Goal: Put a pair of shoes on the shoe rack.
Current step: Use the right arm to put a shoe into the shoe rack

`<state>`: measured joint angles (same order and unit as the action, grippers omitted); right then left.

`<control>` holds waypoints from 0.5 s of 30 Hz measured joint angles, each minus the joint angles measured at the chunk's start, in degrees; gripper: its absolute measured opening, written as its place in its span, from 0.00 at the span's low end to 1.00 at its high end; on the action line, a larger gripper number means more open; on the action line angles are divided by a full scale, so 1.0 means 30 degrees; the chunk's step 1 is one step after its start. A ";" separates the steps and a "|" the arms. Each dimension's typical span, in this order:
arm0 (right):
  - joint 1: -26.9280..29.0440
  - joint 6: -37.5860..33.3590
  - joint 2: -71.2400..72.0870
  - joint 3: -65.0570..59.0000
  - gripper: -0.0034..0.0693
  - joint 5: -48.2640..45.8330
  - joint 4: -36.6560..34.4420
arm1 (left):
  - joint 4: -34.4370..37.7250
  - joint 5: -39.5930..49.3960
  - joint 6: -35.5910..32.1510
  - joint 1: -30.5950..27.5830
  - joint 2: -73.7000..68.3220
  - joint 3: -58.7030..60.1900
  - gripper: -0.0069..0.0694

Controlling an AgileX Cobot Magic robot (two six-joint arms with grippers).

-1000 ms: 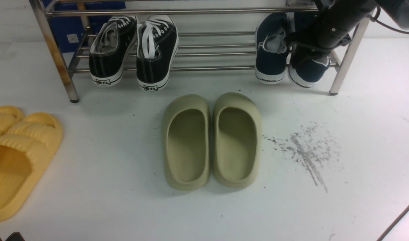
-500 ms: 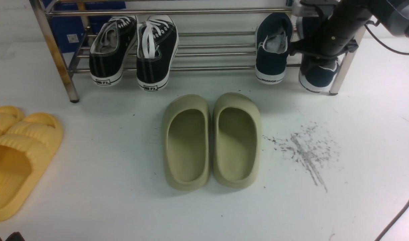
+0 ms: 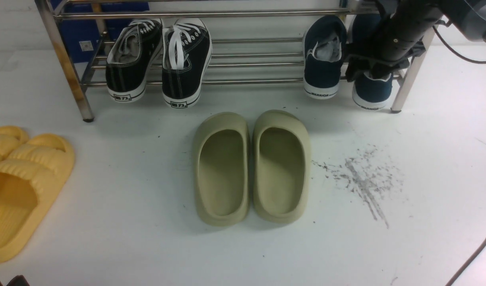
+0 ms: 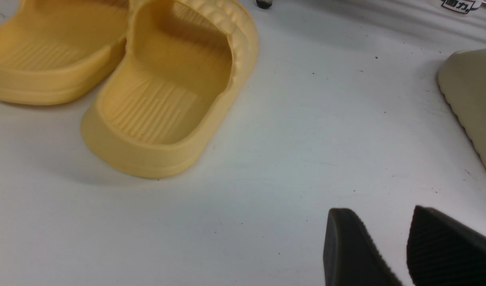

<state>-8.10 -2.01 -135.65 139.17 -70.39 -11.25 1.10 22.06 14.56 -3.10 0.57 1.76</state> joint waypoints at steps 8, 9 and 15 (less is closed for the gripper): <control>0.0000 -0.1215 0.1683 -0.0021 0.65 -0.0405 0.0059 | 0.0000 0.0000 0.0000 0.0000 0.0000 0.0000 0.40; 0.0000 -0.1261 0.1728 -0.0052 0.64 -0.0405 0.0073 | 0.0000 0.0000 0.0000 0.0000 0.0000 0.0000 0.40; 0.0000 -0.1705 0.3877 -0.2799 0.36 -0.0394 -0.0133 | 0.0000 0.0000 0.0000 0.0000 0.0000 0.0000 0.40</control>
<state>-8.10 -7.13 -124.01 130.77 -71.57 -11.65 1.10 22.06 14.56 -3.10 0.57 1.76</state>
